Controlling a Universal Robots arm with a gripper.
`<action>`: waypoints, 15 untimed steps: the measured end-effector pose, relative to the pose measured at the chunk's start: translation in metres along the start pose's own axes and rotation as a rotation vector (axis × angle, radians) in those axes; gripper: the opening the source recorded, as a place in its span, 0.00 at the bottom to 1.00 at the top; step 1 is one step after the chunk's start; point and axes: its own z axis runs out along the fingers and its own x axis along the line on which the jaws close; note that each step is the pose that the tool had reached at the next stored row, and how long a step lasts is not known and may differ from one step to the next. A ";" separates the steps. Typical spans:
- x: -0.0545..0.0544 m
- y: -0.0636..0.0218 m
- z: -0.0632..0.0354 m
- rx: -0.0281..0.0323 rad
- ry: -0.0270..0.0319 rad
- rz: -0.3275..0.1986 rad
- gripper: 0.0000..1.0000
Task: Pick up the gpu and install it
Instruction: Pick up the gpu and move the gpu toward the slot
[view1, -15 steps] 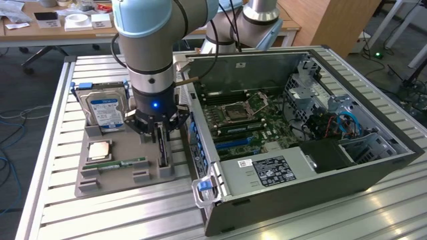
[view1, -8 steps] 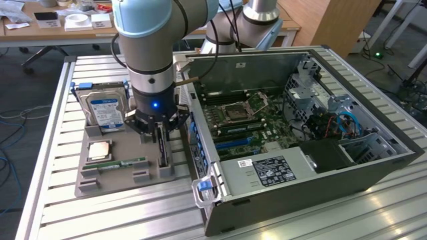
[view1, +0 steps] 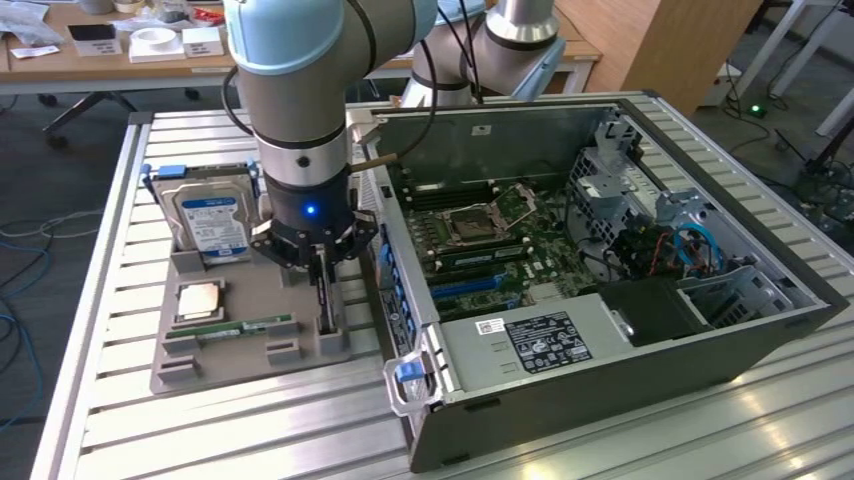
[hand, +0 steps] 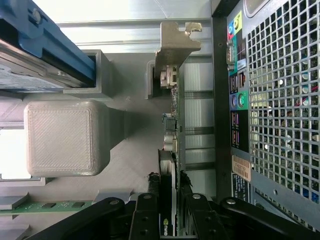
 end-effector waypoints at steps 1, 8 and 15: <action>0.000 0.0000 0.0000 0.0000 0.0000 0.000 0.26; 0.000 0.0000 0.0001 0.0000 0.0006 -0.008 0.26; 0.000 0.0001 0.0000 -0.0005 0.0000 -0.008 0.26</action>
